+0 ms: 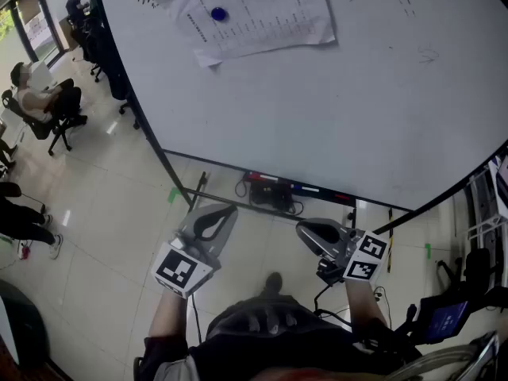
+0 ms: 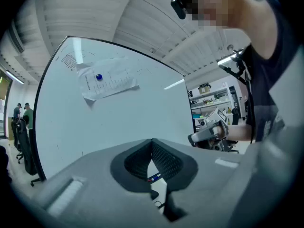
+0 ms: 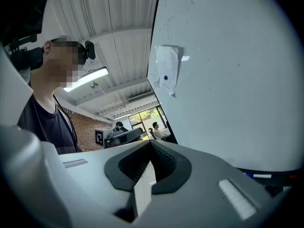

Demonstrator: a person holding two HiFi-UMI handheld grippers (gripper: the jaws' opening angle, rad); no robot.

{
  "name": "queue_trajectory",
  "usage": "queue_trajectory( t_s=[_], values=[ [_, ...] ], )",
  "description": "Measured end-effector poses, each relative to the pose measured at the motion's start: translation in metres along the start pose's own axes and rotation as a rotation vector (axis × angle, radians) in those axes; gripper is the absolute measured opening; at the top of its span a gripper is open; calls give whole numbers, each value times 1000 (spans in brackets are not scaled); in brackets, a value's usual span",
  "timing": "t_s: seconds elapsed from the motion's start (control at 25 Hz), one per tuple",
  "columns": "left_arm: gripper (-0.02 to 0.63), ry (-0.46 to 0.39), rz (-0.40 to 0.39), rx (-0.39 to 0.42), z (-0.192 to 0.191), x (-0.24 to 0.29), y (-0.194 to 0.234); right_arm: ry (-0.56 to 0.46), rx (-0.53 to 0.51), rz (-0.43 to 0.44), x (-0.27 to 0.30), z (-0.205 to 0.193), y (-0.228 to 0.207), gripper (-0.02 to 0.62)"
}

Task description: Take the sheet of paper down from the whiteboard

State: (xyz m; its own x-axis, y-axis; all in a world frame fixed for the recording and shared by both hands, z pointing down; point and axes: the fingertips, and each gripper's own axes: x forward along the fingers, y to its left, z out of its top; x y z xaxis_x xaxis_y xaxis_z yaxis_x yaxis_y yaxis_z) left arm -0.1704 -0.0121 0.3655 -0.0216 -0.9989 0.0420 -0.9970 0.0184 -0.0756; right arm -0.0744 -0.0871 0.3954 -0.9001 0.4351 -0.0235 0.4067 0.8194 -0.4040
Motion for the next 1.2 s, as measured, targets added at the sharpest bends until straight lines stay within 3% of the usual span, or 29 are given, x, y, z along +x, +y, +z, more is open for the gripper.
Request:
queue_trajectory(
  t_s=[0.12,0.24,0.32,0.4,0.52,0.64,0.8,0.92,1.2],
  values=[
    [2,23,20,12,3,31,11,1,-20,21,-6,19,-32,2],
    [2,35,48,48,14,60,20,-49,-73,-48,-17,46,-70,2],
    [2,31,105,75,28,71,33,-92,-125,-86,-24,66,-90,2],
    [2,18,188,126,49,76,52,-114,-160,-58,-27,82,-99,2],
    [2,35,303,269,82,79,85,-123,-181,34,-25,97,-99,2],
    [23,60,367,419,121,86,115,-132,-220,106,-19,115,-91,9],
    [181,93,432,626,173,108,153,-162,-291,149,-10,145,-85,105],
    [181,87,480,763,209,121,182,-174,-351,148,1,162,-81,110],
    [181,162,412,988,229,160,227,-185,-466,75,33,190,-73,115]
  ],
)
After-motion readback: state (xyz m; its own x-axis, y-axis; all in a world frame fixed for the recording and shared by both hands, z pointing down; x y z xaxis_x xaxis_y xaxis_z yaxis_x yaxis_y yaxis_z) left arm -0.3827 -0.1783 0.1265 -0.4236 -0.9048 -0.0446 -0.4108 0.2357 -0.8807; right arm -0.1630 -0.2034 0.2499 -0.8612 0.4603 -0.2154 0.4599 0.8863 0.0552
